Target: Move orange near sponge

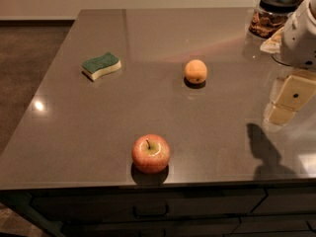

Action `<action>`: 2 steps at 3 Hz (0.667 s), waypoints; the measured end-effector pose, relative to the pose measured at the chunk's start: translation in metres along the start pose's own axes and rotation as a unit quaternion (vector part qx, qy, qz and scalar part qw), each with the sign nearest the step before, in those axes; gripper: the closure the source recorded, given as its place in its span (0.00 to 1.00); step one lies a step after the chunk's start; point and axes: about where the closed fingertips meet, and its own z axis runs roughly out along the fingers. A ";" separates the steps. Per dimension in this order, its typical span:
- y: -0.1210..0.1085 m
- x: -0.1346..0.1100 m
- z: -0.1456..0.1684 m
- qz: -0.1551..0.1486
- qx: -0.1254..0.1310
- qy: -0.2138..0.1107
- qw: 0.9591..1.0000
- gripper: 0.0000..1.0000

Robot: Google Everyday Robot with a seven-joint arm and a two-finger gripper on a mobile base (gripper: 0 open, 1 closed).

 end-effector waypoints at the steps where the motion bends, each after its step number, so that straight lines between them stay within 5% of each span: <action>1: -0.007 -0.011 0.007 0.000 0.000 -0.005 1.000 0.00; 2: -0.025 -0.023 0.027 0.012 -0.009 -0.015 1.000 0.00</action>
Offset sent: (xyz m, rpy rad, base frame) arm 0.0743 0.0313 -0.0355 0.0912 0.0563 -0.0414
